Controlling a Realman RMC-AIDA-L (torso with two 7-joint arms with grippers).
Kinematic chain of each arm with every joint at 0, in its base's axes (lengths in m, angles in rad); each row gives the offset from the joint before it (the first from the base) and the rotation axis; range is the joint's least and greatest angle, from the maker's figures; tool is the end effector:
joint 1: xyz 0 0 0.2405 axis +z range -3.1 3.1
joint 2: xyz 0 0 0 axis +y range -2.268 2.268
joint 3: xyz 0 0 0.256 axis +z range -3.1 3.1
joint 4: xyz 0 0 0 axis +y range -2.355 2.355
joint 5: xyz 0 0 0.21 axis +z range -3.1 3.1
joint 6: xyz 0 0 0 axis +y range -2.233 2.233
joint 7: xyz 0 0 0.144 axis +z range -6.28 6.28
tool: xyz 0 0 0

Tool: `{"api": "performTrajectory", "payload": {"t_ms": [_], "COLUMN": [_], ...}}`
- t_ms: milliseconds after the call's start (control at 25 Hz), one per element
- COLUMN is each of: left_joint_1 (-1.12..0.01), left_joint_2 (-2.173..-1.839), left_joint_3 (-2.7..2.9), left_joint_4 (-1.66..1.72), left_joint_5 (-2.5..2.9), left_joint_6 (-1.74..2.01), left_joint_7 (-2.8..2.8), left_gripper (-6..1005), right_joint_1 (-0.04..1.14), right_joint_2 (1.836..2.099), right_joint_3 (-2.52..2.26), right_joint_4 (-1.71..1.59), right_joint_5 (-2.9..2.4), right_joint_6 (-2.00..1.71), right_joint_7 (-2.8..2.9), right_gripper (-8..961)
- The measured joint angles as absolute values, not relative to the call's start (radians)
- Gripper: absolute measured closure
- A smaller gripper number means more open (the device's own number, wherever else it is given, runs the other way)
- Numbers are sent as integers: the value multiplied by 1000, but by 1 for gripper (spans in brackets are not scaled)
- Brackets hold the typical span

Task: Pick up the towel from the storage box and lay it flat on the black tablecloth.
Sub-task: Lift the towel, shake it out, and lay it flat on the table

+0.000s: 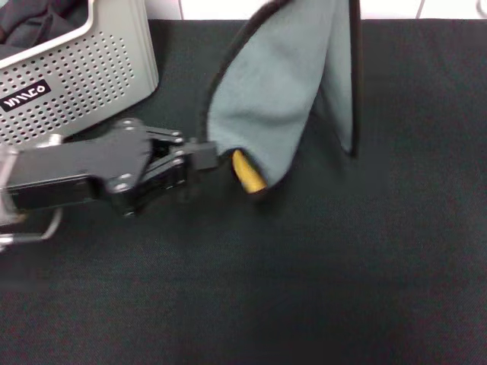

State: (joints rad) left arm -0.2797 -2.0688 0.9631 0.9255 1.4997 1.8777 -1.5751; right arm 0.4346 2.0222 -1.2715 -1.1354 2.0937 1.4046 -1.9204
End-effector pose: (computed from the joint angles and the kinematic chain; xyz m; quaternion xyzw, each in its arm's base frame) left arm -0.2259 0.2648 0.0450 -0.8975 -0.1774 -0.4031 0.0252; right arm 0.1060 0.3441 0.0722 -0.8546 -0.0857 0.4705 0.2023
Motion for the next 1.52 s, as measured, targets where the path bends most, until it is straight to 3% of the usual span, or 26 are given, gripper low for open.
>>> {"api": "performTrajectory", "payload": {"t_ms": [200, 440, 600, 840, 1000, 1280, 1400, 1520], "left_joint_1": [-255, -230, -320, -357, -290, -80, -61, -146], "left_joint_2": [-2028, -1952, -1945, -1940, -1916, -1825, -1836, -1877], "left_joint_3": [916, 950, 872, 833, 841, 948, 920, 817], "left_joint_4": [1051, 1183, 1132, 1084, 1102, 1247, 1273, 1205], "left_joint_5": [1458, 1366, 1432, 1498, 1444, 1201, 1249, 1427], "left_joint_6": [2024, 2032, 2030, 2030, 2035, 2037, 2033, 2029], "left_joint_7": [-1636, -1716, -1722, -1712, -1716, -1741, -1766, -1779], "left_gripper": [992, 992, 992, 992, 992, 991, 991, 991], "right_joint_1": [339, 226, 277, 270, 215, 112, 141, 272], "right_joint_2": [2021, 2016, 2010, 2015, 2015, 2005, 2003, 2003], "right_joint_3": [-1290, -1256, -1198, -1233, -1305, -1394, -1395, -1391], "right_joint_4": [-1144, -1155, -1080, -1052, -1052, -1119, -1063, -863], "right_joint_5": [2096, 2161, 2164, 2141, 2149, 2229, 2218, 2165], "right_joint_6": [1515, 1614, 1622, 1673, 1727, 1775, 1766, 1739], "right_joint_7": [-1808, -1759, -1748, -1726, -1700, -1606, -1597, -1626], "right_gripper": [947, 946, 946, 946, 946, 946, 946, 946]}}
